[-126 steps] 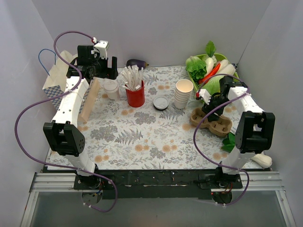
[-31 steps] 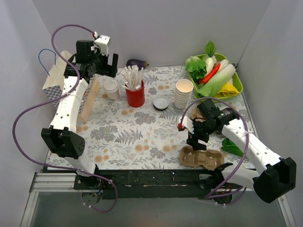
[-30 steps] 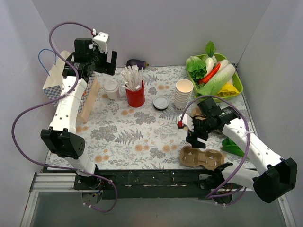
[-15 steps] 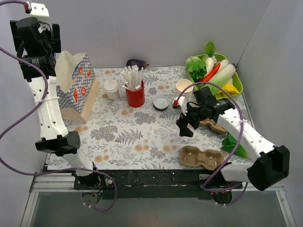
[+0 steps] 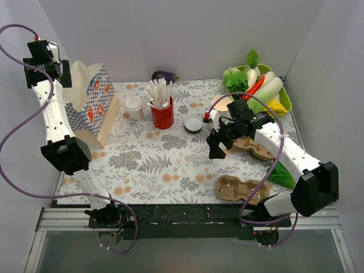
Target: Pack the takeout coffee
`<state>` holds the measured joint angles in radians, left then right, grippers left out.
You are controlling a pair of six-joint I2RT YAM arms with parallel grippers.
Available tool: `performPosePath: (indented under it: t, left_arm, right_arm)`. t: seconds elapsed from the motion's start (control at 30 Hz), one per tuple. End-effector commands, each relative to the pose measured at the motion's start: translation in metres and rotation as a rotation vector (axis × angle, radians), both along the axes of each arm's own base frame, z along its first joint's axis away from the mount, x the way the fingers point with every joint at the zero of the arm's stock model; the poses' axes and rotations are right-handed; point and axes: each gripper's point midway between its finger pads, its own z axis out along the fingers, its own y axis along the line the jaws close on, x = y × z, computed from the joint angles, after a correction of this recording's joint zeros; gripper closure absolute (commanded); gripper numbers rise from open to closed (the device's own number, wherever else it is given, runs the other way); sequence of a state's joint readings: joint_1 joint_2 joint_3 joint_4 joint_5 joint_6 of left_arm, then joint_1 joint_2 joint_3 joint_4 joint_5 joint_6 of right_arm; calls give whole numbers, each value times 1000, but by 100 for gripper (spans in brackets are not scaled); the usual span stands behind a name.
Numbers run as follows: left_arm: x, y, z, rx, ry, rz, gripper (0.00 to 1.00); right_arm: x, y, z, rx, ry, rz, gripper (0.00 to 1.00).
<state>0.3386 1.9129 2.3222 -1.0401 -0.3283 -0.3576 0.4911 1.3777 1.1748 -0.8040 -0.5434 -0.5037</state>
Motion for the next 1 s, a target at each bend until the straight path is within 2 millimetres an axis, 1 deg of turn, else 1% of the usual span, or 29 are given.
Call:
performPosePath:
  t: [0.0,0.17,0.23,0.3,0.33,0.4,0.43,0.47,0.57,0.6,0.73,0.77,0.83,0.9,0.93,0.97]
  left_arm:
    - [12,-14,-22,-88,10,-37,2]
    - [24,-13,-48,-143,41,-54,6]
    - [28,-16,-53,-160,46,-67,13]
    - [29,-18,-57,-177,47,-69,17]
    - [28,-19,-60,-188,55,-73,23]
    - [26,-22,-69,-203,78,-75,27]
    - [25,-22,-72,-209,86,-72,32]
    - [25,-25,-75,-223,93,-79,35]
    - [22,-31,-74,-247,89,-93,44]
    - [21,-32,-75,-248,93,-96,44]
    - [13,-33,-77,-245,111,-90,54]
    - [11,-34,-78,-250,114,-91,65]
    - [4,-37,-76,-253,115,-89,78]
    - [-3,-40,-75,-252,117,-89,89]
    - [-7,-42,-68,-247,104,-90,91]
    - [-10,-44,-65,-245,100,-92,95]
  right_arm:
    - [14,11,21,54,-42,-2,4]
    - [13,8,20,38,-43,-9,4]
    - [12,6,18,30,-49,-11,4]
    - [12,4,17,24,-53,-15,5]
    - [11,3,18,24,-59,-15,5]
    - [11,2,16,18,-63,-17,5]
    - [11,1,16,17,-69,-14,5]
    - [11,1,16,17,-73,-11,4]
    - [12,-1,16,9,-93,-11,5]
    - [13,-1,15,6,-99,-12,5]
    - [14,-3,16,3,-120,-17,5]
    - [15,-3,16,2,-123,-17,5]
    - [14,-5,16,-1,-126,-18,5]
    - [13,-6,16,-2,-128,-18,5]
    - [11,-6,14,-4,-124,-16,5]
    - [10,-7,13,-4,-122,-15,5]
